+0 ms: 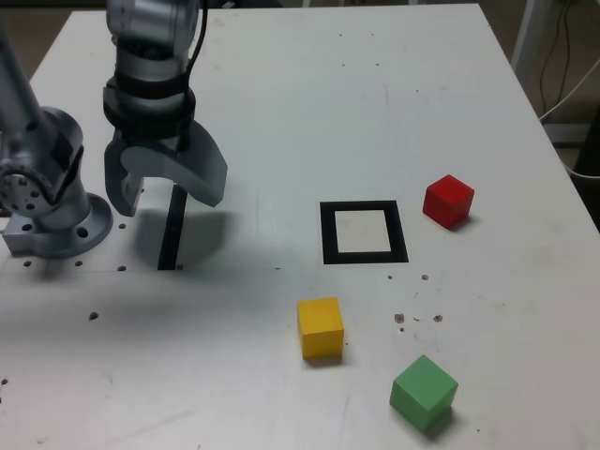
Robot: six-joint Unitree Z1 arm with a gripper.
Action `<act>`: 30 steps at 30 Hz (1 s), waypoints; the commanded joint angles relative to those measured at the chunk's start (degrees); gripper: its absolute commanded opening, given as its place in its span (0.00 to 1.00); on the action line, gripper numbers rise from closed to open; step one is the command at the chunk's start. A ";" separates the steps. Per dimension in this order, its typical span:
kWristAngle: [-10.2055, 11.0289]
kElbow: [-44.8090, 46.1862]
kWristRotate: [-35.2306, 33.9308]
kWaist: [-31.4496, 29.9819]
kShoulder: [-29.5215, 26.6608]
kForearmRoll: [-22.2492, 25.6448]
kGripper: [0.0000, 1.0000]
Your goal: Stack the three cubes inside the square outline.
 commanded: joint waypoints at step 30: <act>-0.01 -2.86 0.55 -0.09 0.74 1.97 0.99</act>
